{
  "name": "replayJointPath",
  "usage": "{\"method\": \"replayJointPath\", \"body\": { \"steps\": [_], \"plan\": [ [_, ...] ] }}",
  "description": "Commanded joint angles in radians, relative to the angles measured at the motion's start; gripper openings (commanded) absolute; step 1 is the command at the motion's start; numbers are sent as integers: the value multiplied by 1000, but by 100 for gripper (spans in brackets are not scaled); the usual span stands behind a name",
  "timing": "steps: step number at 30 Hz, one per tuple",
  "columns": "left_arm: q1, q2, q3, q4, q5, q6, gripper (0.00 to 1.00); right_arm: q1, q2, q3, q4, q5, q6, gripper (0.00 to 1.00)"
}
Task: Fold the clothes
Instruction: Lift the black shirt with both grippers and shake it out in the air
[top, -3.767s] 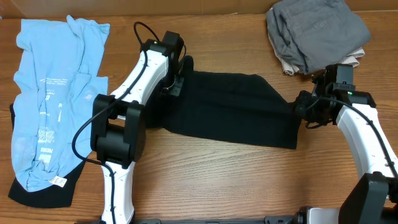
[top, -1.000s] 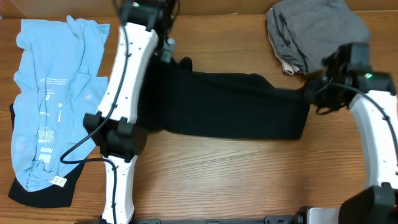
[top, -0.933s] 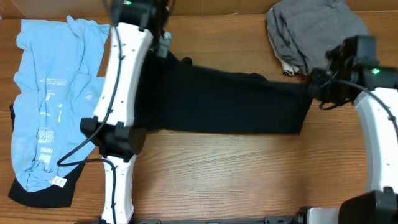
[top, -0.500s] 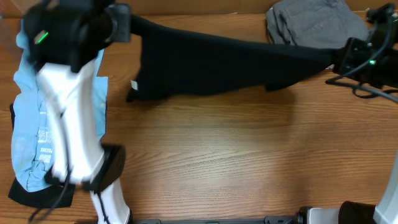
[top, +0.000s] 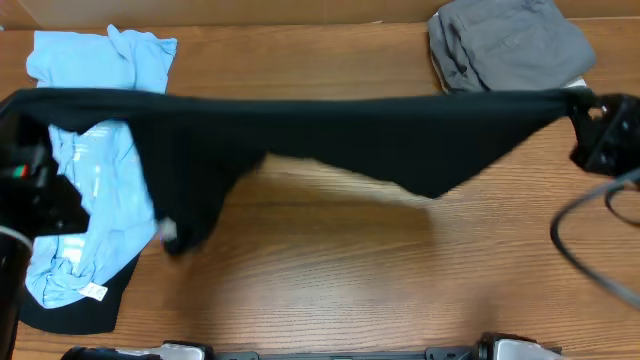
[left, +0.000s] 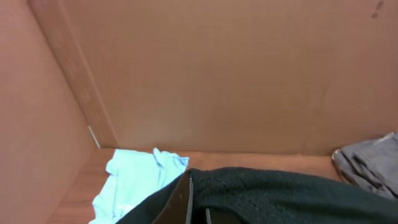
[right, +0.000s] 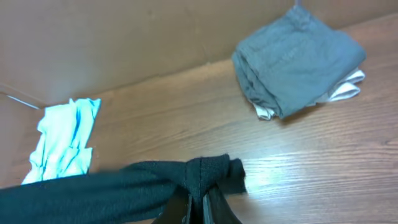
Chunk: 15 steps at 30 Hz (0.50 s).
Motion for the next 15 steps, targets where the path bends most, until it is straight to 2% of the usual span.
{"method": "replayJointPath", "body": {
  "steps": [1, 8, 15],
  "plan": [
    [13, 18, -21, 5, -100, -17, 4, -5, -57, 20, 2, 52, -8, 4],
    [13, 47, -148, 7, -186, -24, 4, -5, -61, 19, 2, 74, -24, 4],
    [47, 212, -229, 101, -222, -26, 4, -5, 186, 19, 47, 80, -56, 4]
  ]
}}
